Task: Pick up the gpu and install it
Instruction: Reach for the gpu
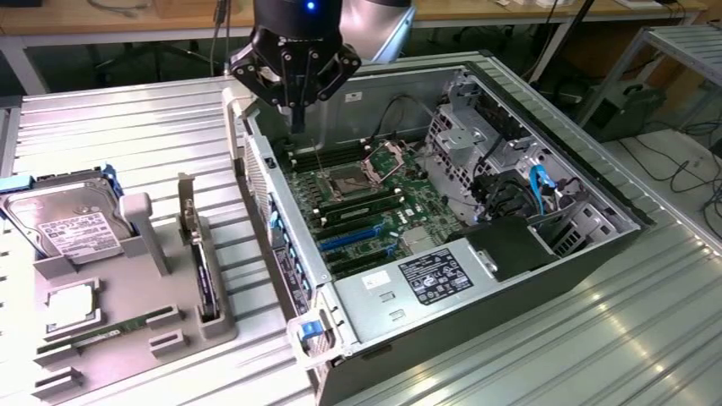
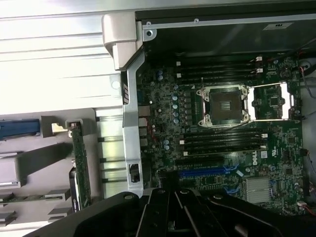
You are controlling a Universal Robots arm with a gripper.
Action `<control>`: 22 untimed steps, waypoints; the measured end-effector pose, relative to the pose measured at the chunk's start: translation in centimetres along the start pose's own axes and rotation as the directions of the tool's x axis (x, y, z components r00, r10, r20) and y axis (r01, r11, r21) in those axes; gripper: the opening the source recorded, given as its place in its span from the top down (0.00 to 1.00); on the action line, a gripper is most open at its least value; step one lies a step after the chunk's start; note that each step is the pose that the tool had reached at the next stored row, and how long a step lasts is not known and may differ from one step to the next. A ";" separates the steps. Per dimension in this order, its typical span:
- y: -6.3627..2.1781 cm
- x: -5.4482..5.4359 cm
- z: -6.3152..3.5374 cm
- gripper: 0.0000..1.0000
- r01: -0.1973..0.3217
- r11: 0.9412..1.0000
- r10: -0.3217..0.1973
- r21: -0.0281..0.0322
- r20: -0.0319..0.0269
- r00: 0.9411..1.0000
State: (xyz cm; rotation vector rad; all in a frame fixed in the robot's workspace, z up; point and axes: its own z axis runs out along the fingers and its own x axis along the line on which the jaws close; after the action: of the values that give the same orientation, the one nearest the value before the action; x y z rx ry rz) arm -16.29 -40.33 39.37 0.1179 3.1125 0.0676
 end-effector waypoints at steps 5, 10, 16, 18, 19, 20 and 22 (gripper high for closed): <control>-0.10 0.4 -0.02 0.89 0.000 1.000 0.000 0.000 0.000 1.000; -0.20 0.9 -0.03 0.89 0.000 1.000 0.000 0.000 0.000 1.000; -0.34 1.4 -0.05 0.89 0.000 1.000 0.000 0.000 0.000 1.000; -0.38 1.6 -0.05 0.89 0.000 1.000 0.000 0.000 0.000 1.000; -0.42 1.7 -0.06 0.89 0.000 1.000 0.000 0.000 0.000 1.000; -0.45 1.8 -0.06 0.89 0.000 1.000 0.000 0.000 0.000 1.000; -0.49 2.0 -0.07 0.89 0.000 1.000 0.000 0.000 0.000 1.000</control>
State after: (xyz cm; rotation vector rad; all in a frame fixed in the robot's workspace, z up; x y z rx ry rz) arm -18.33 -40.67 39.37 0.1180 3.1125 0.0676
